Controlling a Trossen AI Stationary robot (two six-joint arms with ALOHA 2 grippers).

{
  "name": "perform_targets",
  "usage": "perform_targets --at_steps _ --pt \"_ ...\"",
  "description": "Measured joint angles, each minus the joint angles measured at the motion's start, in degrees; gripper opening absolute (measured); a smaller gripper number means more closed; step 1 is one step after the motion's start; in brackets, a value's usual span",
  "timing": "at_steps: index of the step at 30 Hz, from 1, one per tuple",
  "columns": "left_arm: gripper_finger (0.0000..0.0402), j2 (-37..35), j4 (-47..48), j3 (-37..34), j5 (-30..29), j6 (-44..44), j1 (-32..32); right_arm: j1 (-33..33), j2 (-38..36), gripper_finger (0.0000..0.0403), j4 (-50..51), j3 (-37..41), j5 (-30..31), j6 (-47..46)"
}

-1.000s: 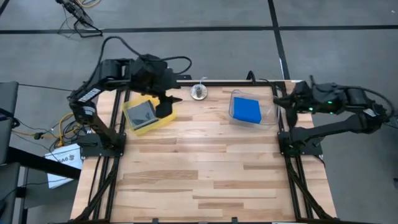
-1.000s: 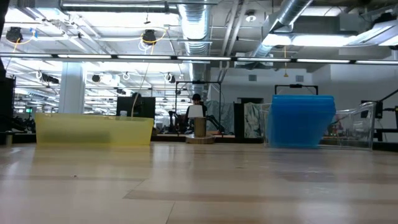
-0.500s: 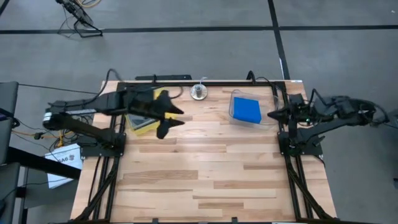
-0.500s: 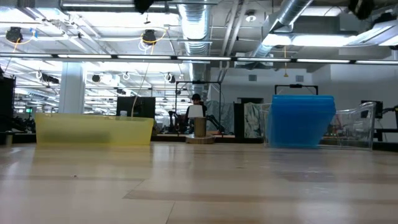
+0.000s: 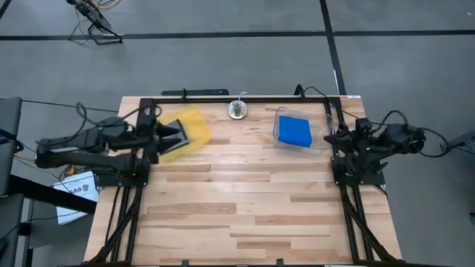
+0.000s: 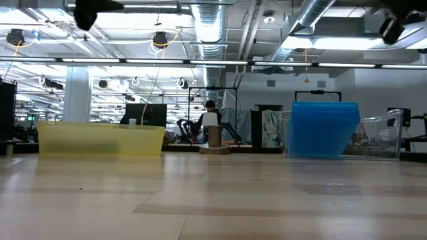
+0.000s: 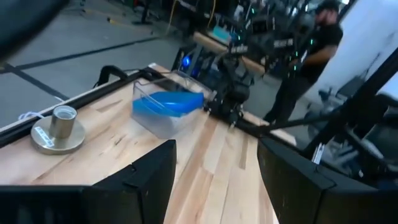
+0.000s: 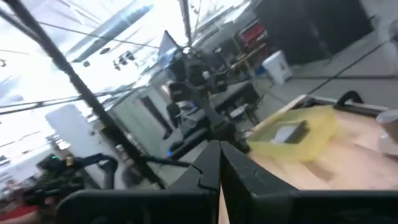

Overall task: Pick & place jewel cases by type
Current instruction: Return to Home Position

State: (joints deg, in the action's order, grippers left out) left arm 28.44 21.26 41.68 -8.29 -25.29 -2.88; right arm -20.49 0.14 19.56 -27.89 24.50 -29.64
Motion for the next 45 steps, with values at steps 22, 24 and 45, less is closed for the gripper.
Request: perform_targets --at_steps 22,24,45 --pt "0.0218 -8.6 2.6 -4.4 -2.0 -2.8 1.7 0.0 1.7 0.0 -1.4 2.7 4.5 -14.5" --pt "0.0218 -8.6 1.7 -4.4 -3.0 -2.9 1.7 0.0 1.7 0.0 -1.8 2.7 5.4 -14.9" --pt "0.0218 -9.2 2.1 -4.4 11.3 9.4 1.7 0.0 0.1 0.0 -29.3 23.5 -17.6 11.6"
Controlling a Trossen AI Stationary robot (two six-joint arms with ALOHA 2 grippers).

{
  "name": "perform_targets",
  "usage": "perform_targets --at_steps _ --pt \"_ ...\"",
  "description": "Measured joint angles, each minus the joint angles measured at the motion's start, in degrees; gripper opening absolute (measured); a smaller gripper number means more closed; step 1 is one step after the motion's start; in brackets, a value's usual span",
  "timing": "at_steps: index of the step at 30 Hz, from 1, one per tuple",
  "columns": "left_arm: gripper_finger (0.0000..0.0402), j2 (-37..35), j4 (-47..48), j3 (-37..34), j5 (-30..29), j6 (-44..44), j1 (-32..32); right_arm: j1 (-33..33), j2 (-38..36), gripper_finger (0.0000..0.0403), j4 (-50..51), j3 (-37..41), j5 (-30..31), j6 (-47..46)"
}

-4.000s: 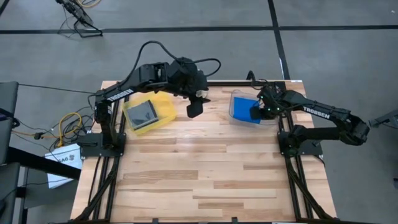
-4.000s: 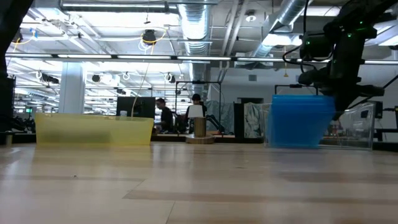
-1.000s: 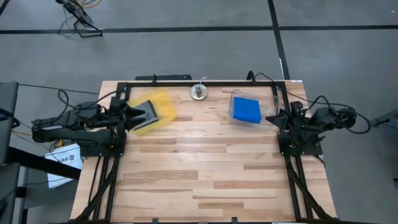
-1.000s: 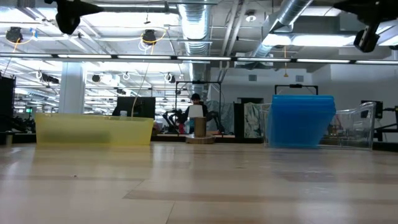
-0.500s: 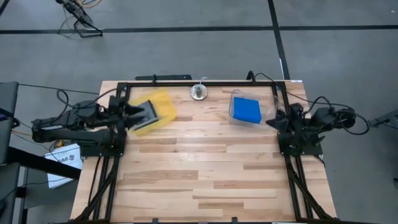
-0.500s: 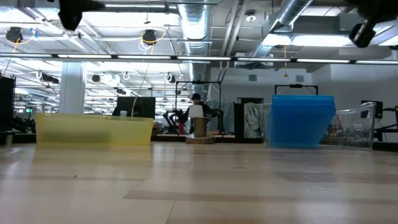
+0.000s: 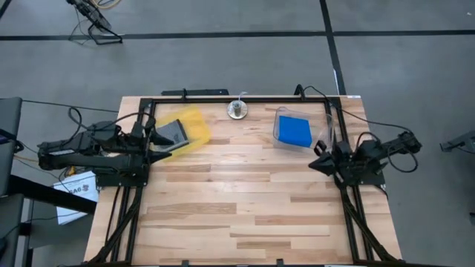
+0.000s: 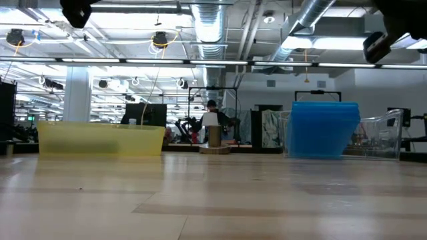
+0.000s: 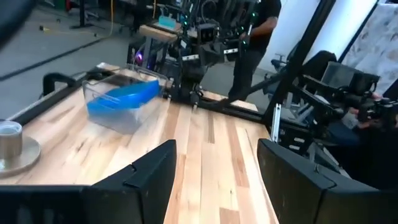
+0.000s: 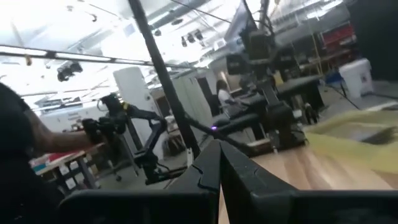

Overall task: Pick & place jewel cases by type
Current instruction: Return to Home Position

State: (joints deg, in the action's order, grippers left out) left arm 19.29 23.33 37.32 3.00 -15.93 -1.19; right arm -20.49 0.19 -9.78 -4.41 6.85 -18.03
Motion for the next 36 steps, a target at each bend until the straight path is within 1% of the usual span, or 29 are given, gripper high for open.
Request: perform_targets --at_steps 3,6,12,15,19,23,27,34,36 --pt "0.0218 -0.2 0.2 -0.1 0.4 -0.1 0.0 0.0 0.0 0.0 -2.3 2.6 -0.9 0.7" --pt "0.0218 -1.8 -3.0 -2.5 1.3 -0.3 0.0 0.1 0.0 0.0 -3.4 3.9 -1.0 1.6" --pt "0.0218 -7.4 -12.6 -12.2 2.7 -2.8 0.5 1.8 0.1 0.0 2.7 3.9 -1.0 1.1" --pt "0.0218 -9.9 -13.6 -16.2 2.6 -5.0 1.2 2.4 0.1 0.0 7.8 3.9 -1.1 -2.2" --pt "0.0218 -12.5 -14.1 -18.8 1.7 -6.9 2.2 3.0 0.2 0.0 8.3 4.0 -2.4 -3.4" --pt "0.0218 -15.7 -16.0 -21.9 0.6 -5.1 3.1 3.0 0.1 0.0 8.3 4.0 -2.4 -4.1" --pt "0.0218 -19.1 -23.6 -27.3 0.6 -2.6 3.3 3.0 0.1 0.0 8.3 4.0 -2.4 -7.5" --pt "0.0218 -19.0 -40.9 -35.6 1.3 -0.3 3.3 3.0 0.1 0.0 8.2 4.0 -2.4 -7.5" --pt "0.0218 -19.0 -43.7 -36.7 1.2 0.8 3.3 3.0 0.1 0.0 8.2 4.0 -2.4 -7.5"
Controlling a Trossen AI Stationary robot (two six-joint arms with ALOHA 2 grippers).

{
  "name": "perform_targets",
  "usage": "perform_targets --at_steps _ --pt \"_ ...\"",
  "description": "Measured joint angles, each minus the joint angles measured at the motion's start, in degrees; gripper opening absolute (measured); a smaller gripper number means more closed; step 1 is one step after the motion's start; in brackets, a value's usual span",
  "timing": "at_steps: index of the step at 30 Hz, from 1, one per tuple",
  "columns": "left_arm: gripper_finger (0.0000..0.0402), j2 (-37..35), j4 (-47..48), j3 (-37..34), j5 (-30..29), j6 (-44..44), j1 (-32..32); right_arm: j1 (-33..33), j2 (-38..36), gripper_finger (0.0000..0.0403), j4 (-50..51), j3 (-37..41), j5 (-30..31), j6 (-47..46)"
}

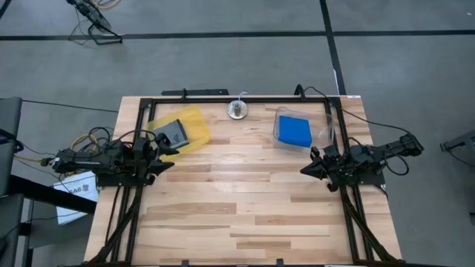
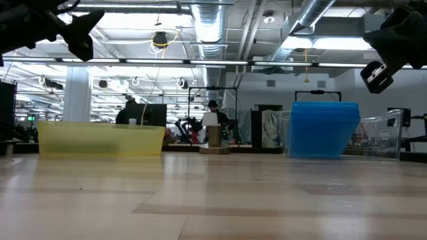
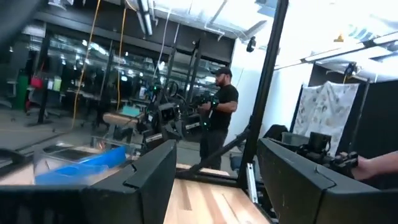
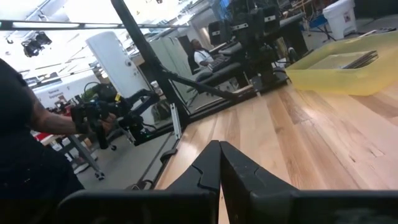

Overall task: Pick & place jewel cases by type
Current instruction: Return to Home Position

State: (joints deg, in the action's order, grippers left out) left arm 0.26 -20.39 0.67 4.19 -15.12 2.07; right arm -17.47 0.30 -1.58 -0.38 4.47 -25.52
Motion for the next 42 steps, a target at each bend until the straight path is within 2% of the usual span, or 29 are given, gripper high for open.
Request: perform_targets --at_steps 8,13,16,23,42 --pt "0.0218 0.0 7.3 -0.1 -4.5 3.3 0.0 0.0 0.0 0.0 -0.1 0.0 0.0 0.0" --pt "0.0218 0.0 17.9 -0.1 -4.5 3.3 0.0 0.0 0.0 0.0 -0.1 0.0 0.0 0.0" --pt "0.0218 0.8 19.9 0.3 -4.6 4.0 0.4 0.0 0.0 0.0 -0.1 0.0 0.1 0.0" --pt "0.0218 0.9 20.4 0.5 -3.9 1.3 0.4 0.0 0.1 0.0 -0.1 0.0 0.1 0.0" --pt "0.0218 0.9 20.8 0.6 -4.7 1.0 0.4 0.0 0.1 0.0 -0.1 0.1 0.0 0.0"
